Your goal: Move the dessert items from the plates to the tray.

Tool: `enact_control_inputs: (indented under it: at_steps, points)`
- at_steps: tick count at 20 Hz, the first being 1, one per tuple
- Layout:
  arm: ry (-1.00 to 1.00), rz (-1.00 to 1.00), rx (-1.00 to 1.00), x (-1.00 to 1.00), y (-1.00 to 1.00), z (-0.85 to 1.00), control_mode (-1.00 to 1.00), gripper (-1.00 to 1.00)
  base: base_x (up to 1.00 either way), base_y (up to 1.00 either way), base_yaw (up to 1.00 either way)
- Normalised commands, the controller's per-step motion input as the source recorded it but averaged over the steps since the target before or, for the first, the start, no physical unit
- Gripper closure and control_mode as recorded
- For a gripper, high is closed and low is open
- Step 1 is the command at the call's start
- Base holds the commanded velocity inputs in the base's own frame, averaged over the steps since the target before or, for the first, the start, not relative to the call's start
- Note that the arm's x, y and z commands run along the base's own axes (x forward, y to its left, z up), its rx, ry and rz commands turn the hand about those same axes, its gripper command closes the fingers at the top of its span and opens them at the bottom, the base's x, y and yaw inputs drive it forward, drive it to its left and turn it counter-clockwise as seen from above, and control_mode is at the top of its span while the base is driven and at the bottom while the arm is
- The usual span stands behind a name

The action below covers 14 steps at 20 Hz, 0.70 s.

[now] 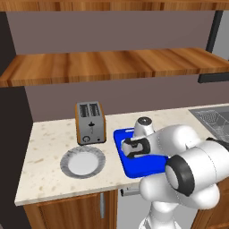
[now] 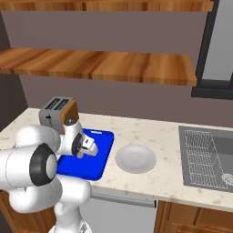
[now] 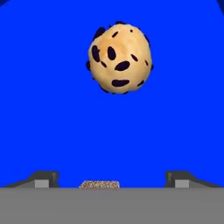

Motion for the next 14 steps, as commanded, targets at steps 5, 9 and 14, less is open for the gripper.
enact_control_inputs:
  at_steps: [5, 9, 14]
  points:
    - [-0.02, 0.00, 0.00, -0.15, 0.00, 0.34, -1.00, -1.00, 0.00, 0.00, 0.00]
    - [-0.07, 0.00, 0.00, -0.27, 0.00, 0.61, -1.00, -1.00, 0.00, 0.00, 0.00]
    - [-0.14, 0.00, 0.00, -0.48, 0.00, 0.61, -1.00, -1.00, 0.00, 0.00, 0.00]
